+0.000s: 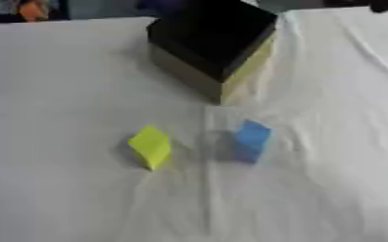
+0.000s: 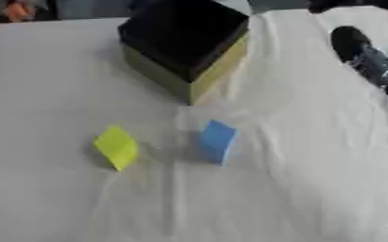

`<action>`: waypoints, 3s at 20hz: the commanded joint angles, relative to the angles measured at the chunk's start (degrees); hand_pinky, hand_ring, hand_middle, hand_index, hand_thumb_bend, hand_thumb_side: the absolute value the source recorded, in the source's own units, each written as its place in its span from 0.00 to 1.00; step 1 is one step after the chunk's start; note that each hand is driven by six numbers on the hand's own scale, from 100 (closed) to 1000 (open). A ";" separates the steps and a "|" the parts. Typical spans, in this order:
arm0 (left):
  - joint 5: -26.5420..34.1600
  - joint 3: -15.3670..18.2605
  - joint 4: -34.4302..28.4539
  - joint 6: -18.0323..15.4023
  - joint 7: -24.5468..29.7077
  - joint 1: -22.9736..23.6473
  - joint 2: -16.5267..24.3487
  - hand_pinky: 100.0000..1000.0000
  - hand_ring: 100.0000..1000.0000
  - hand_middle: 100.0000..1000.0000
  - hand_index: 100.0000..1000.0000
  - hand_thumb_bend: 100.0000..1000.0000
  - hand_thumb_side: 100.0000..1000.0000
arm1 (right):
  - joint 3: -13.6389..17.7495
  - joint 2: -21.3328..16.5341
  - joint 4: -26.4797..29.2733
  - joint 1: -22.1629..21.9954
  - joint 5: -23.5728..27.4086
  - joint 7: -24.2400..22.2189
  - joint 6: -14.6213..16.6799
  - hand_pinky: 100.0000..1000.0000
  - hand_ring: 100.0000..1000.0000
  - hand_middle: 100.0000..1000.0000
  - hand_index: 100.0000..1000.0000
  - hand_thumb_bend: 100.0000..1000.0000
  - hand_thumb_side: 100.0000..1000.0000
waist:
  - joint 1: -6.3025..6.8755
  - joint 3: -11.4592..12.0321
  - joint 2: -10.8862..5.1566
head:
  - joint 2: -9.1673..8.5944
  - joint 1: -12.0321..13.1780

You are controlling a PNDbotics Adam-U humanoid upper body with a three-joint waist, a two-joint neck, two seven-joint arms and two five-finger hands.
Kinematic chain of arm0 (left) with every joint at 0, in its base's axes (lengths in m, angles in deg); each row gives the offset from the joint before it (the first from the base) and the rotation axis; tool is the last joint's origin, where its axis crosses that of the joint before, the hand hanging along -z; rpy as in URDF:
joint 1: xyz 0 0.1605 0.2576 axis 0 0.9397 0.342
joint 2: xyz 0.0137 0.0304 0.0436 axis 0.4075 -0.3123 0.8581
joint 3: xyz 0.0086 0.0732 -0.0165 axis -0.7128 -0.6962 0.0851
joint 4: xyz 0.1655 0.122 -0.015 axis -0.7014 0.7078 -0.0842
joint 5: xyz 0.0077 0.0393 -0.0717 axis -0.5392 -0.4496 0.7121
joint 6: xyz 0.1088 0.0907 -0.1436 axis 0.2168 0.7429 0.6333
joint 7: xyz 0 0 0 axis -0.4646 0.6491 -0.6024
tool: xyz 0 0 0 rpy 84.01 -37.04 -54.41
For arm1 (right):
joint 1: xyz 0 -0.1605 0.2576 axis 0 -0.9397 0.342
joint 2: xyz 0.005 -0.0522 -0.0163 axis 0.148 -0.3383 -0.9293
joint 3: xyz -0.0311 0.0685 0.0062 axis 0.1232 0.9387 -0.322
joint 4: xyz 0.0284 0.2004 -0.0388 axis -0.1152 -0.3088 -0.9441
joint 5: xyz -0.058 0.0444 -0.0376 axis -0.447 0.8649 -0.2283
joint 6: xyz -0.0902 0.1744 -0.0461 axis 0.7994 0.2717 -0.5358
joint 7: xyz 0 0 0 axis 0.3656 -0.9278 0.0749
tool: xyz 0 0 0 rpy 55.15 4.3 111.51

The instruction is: Pick up objects on the table and place them in the box.

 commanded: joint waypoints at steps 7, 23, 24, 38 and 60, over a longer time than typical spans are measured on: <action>0.02 -0.05 -0.91 -0.01 0.36 -0.42 1.45 0.61 0.73 0.73 0.75 0.09 1.00 | -1.80 -1.55 0.84 2.54 0.35 -2.89 0.81 0.80 0.85 0.78 0.81 0.00 1.00 | -0.06 0.28 -0.47 | 0.71 1.72; 0.36 -0.54 -0.91 -0.03 0.92 -0.92 1.46 0.61 0.73 0.73 0.75 0.09 1.00 | -9.21 -0.34 0.84 6.53 -2.97 -14.74 2.63 0.83 0.93 0.86 0.90 0.02 0.86 | -0.17 0.98 -0.36 | -0.53 -1.76; 0.39 -0.57 -0.91 -0.02 0.96 -0.94 1.46 0.61 0.73 0.73 0.75 0.09 1.00 | -9.73 -0.02 0.84 6.97 -3.35 -15.52 2.56 0.84 0.93 0.86 0.89 0.03 0.83 | -0.19 1.02 -0.36 | -0.54 -1.95; 0.75 -0.91 -0.91 0.06 1.54 -1.13 1.34 0.61 0.73 0.73 0.75 0.09 1.00 | -16.24 4.61 0.84 12.73 -7.43 -26.84 -1.67 0.84 0.94 0.87 0.90 0.25 0.48 | -0.28 1.52 -0.29 | -0.59 -2.89; 0.91 -1.19 -0.91 0.13 2.18 -1.74 0.95 0.61 0.73 0.73 0.74 0.08 1.00 | -21.49 9.77 -8.05 17.31 -14.09 -30.83 0.08 0.84 0.94 0.88 0.92 0.28 0.32 | -0.14 2.19 1.21 | -1.54 -3.87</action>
